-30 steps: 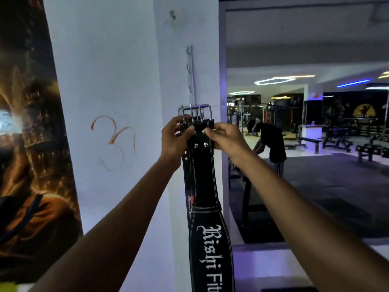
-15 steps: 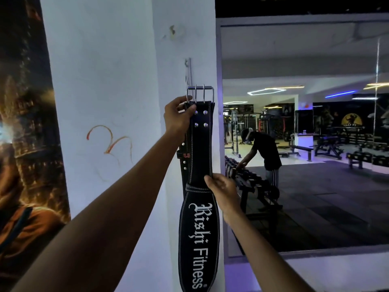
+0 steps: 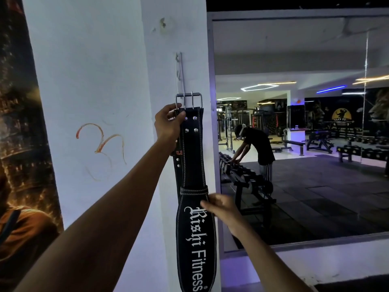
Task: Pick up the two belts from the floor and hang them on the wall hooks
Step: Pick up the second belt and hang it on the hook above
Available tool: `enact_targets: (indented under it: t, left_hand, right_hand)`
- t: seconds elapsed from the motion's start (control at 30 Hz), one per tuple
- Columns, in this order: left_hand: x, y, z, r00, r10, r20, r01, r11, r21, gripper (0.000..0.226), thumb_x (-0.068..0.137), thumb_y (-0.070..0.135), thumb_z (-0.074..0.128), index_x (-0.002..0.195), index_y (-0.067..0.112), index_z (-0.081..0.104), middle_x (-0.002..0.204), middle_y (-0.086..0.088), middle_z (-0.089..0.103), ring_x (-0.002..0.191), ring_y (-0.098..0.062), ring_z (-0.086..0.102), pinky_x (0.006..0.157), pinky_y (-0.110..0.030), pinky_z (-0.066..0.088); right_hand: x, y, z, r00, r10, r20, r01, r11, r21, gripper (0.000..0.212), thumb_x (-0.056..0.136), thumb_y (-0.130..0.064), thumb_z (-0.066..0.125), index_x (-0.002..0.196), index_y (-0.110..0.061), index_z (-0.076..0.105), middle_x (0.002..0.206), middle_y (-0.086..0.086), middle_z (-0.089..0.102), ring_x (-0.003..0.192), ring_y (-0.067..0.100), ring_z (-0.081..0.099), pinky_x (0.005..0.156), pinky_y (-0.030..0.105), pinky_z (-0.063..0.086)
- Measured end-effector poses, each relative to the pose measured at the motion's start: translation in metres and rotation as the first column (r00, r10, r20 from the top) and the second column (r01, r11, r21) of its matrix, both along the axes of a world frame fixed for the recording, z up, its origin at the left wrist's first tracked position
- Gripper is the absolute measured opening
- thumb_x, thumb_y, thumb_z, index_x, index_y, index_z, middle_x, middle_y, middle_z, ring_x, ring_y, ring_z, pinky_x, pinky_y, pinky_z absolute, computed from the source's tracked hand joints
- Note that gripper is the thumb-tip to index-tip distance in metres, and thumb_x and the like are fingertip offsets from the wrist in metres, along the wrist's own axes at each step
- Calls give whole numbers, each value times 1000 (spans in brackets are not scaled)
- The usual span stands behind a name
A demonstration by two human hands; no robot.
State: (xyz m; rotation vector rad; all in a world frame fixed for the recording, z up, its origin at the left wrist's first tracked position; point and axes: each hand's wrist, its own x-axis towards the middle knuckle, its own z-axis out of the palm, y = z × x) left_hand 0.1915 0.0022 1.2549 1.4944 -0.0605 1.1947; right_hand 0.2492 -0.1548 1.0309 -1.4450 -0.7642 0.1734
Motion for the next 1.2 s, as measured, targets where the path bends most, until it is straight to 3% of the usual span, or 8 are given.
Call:
enact_targets:
  t: [0.13, 0.43, 0.5, 0.67, 0.83, 0.97, 1.07, 1.2]
  left_hand:
    - [0, -2, 1, 1000, 9, 17, -9, 1000, -13, 23, 88, 6, 71, 106, 20, 71, 98, -11, 71, 75, -22, 68, 78, -41, 57]
    - [0, -4, -6, 1000, 16, 5, -16, 1000, -21, 23, 87, 6, 72, 107, 18, 71, 104, -15, 73, 71, -21, 68, 74, -38, 55]
    - [1, -3, -8, 1000, 20, 3, -20, 1000, -20, 22, 86, 7, 72, 105, 19, 72, 99, -12, 73, 70, -20, 68, 75, -39, 56]
    - [-2, 1, -8, 1000, -13, 3, 13, 1000, -4, 21, 84, 11, 74, 103, 21, 73, 98, -10, 73, 74, -22, 69, 87, -55, 60]
    - [-3, -6, -19, 999, -36, 11, 36, 999, -21, 22, 88, 5, 73, 108, 15, 74, 88, -2, 73, 72, -19, 69, 88, -53, 58]
    - [-7, -10, -26, 998, -53, 25, 52, 999, 14, 24, 90, 3, 71, 107, 19, 75, 89, 2, 77, 83, -20, 73, 92, -51, 61]
    - [-10, -9, -27, 1000, -29, 10, 28, 996, 81, 25, 91, 7, 71, 113, 15, 76, 98, -3, 78, 89, -18, 75, 95, -49, 60]
    - [-17, -3, -27, 998, -54, -25, 57, 985, 162, 26, 92, 19, 71, 118, 16, 74, 107, -5, 79, 97, -21, 76, 91, -47, 62]
  right_hand:
    - [4, 1, 17, 1000, -25, 4, 25, 993, 116, 24, 82, 5, 72, 105, 5, 67, 86, 8, 74, 77, 13, 69, 70, 16, 57]
    - [0, -9, -96, 997, 13, -75, -25, 986, -163, 23, 77, -11, 82, 97, -3, 71, 97, 15, 77, 89, 23, 73, 83, 36, 58]
    - [2, -13, -94, 997, 46, -68, -60, 974, -219, 18, 78, -9, 80, 94, -8, 72, 92, 7, 78, 90, 21, 73, 79, 29, 59]
    - [3, -18, -11, 997, 73, -36, -75, 996, -45, 50, 86, -37, 71, 130, -21, 55, 110, 0, 69, 98, 12, 66, 84, 23, 54]
    - [-7, -4, 127, 989, -80, 121, 43, 958, 282, 60, 96, -33, 56, 149, -27, 28, 112, 6, 65, 99, 15, 65, 82, 25, 56]
    - [-19, 13, 195, 959, -100, 264, 38, 972, 234, 48, 96, -25, 61, 140, -25, 42, 94, -4, 69, 86, 0, 66, 71, 11, 51]
    - [-19, 24, 208, 954, -218, 207, 149, 940, 307, 23, 94, -9, 62, 117, -15, 61, 97, 10, 72, 86, 18, 71, 67, 26, 57]
    - [-16, 30, 213, 943, -252, 218, 164, 921, 353, 18, 92, -5, 63, 106, -16, 67, 93, 11, 73, 84, 18, 70, 67, 25, 57]
